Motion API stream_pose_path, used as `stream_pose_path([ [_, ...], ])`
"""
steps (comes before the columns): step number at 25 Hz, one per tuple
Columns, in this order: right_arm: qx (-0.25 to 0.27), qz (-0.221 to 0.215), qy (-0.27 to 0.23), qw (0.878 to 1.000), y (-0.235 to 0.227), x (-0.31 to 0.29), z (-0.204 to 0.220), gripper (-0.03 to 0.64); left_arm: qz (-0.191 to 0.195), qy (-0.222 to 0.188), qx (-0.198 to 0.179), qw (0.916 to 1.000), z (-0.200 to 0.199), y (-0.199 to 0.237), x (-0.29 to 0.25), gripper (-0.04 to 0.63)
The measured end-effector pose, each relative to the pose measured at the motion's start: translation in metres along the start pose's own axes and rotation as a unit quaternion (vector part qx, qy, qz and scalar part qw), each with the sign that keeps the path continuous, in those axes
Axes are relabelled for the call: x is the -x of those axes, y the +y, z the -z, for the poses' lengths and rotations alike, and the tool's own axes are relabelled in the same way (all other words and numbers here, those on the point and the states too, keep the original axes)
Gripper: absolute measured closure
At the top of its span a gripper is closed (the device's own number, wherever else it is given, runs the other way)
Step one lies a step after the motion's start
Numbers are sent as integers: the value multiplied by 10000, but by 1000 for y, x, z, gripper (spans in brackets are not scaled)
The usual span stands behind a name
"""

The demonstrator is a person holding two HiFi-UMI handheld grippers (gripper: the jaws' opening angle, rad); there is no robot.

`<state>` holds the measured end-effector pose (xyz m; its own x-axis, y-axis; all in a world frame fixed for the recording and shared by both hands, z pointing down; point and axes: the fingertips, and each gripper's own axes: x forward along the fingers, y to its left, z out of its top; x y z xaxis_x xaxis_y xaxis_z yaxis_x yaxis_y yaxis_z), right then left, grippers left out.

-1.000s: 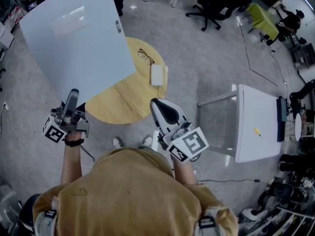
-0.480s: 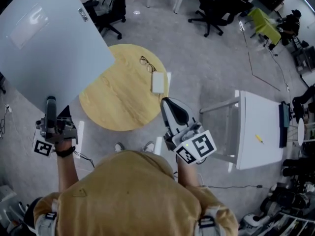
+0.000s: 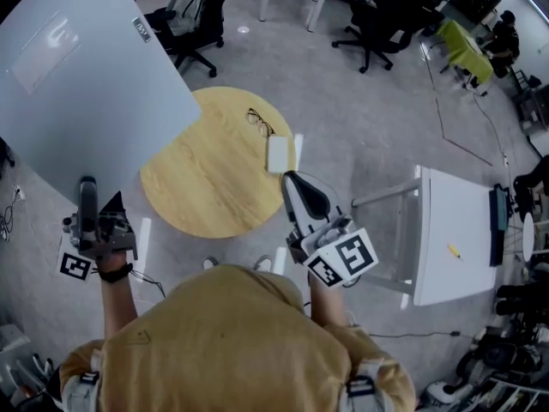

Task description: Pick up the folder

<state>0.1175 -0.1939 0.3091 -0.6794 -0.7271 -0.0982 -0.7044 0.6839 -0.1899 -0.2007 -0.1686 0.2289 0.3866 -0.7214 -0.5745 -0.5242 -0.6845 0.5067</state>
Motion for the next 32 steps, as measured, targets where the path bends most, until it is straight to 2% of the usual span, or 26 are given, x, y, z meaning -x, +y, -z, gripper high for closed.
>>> stream_pose_path([
  [4, 74, -68, 16, 9999, 7, -7, -9, 617, -104, 62, 91, 9999, -1, 0, 1, 311],
  [12, 541, -277, 242, 9979, 27, -22, -19, 617, -310, 160, 183, 9992, -2, 0, 1, 311],
  [22, 564, -336, 290, 9974, 27, -32, -13, 617, -330, 220, 276, 9988, 5, 7, 9, 311],
  [28, 368, -324, 290, 9984, 31, -38, -13, 617, -263, 268, 336, 9987, -2, 7, 7, 311],
  [32, 251, -351, 288, 9987, 31, -30, 3, 617, -284, 244, 455, 9983, 12, 11, 21, 311],
])
